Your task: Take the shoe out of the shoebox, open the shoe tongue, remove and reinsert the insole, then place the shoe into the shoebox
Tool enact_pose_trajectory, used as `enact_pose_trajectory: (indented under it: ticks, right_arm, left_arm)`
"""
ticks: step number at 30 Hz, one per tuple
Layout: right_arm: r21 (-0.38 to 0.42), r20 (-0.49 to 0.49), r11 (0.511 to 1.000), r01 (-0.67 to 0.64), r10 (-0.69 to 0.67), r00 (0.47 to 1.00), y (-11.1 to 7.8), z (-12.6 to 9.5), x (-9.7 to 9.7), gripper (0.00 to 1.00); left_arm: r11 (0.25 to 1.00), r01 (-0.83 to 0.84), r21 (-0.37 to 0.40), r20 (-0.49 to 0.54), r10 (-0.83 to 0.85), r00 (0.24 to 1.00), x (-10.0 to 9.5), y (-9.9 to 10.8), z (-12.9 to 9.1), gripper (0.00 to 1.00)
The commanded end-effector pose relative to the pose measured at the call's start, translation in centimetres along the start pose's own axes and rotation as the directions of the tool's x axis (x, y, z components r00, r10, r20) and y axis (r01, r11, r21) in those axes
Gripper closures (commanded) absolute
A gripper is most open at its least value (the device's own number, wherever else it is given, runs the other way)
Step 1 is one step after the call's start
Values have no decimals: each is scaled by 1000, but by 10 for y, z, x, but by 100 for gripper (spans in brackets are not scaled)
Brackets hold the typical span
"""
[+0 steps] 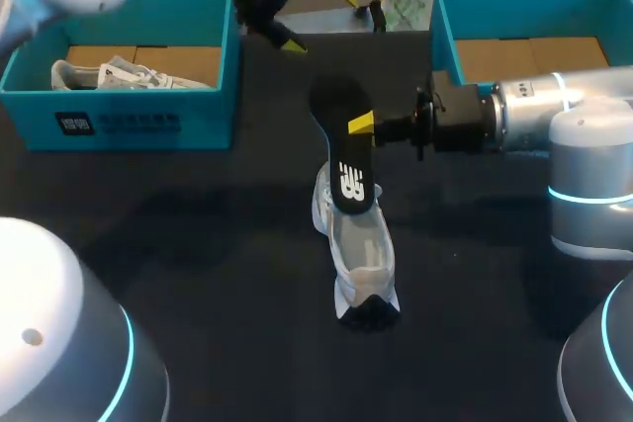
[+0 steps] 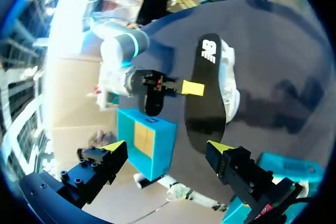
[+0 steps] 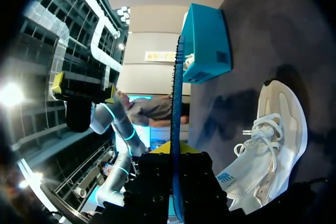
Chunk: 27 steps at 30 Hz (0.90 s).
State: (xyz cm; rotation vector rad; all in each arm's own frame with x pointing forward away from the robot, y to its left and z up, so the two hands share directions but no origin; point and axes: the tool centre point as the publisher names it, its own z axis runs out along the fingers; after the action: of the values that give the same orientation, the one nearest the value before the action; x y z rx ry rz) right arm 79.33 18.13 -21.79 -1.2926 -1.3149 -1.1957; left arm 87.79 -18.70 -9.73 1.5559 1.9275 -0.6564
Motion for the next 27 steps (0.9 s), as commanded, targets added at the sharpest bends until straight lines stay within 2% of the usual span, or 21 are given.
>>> enact_pose_trajectory:
  ticks: [1,8,11,12,16,20,21,27]
  right_arm:
    - [-3,-1,1000,0,0,1000,-1,1,-1,100]
    - [-3,-1,1000,0,0,1000,-1,1,-1,100]
    - [-3,-1,1000,0,0,1000,-1,1,-1,100]
    - [-3,-1,1000,0,0,1000,-1,1,-1,100]
    - [-3,-1,1000,0,0,1000,-1,1,-1,100]
    - [-3,-1,1000,0,0,1000,-1,1,-1,100]
    - [-3,-1,1000,0,0,1000,-1,1,-1,100]
    - [-3,-1,1000,0,0,1000,-1,1,-1,100]
  left_arm:
    - [992,80,-98,355,-40,934,17,-7,-3,0]
    - [992,80,-98,355,-40,934,17,-7,-3,0]
    - [993,86,-85,401,-45,915,29,-10,2,0]
    - [992,110,-54,441,-75,894,33,-10,3,0]
    - [989,142,-32,484,-109,868,50,-7,12,0]
    - [989,143,26,554,-133,822,59,-10,1,0]
    - [991,128,31,563,-123,817,61,-11,-6,0]
    - [991,128,31,563,-123,817,61,-11,-6,0]
